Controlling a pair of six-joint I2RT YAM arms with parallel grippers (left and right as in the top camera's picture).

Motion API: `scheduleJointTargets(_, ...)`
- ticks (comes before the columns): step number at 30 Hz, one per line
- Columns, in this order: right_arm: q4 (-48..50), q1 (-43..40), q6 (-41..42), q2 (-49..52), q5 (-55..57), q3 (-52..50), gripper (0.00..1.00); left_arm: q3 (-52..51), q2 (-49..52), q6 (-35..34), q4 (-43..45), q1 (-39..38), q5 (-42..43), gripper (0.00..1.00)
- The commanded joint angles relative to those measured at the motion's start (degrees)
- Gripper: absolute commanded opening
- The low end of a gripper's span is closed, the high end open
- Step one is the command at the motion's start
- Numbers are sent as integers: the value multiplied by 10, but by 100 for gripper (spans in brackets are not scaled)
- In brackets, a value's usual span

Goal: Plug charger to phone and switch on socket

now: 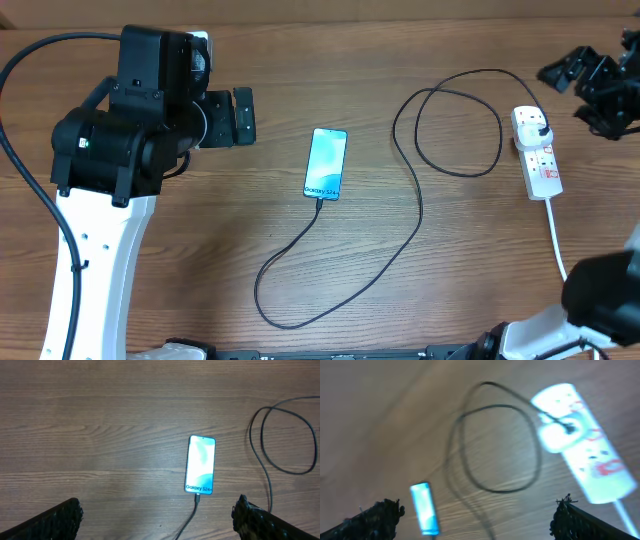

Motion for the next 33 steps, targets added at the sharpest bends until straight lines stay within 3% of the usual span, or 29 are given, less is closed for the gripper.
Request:
scheduleJointTargets(1,4,-12,-32,28,53,14,100,2,4,15,0,-4,-7,99)
scheduleJointTargets(7,27,-14,-61,70,119,14,100,2,4,15,1,-4,-7,99)
scheduleJointTargets(21,52,-14,-78,166,132,11,100,2,4,15,0,-4,-7,99)
scheduleJointTargets(33,145,-13,-78,174,104,-93,99,2,4,15,0,-4,-7,99)
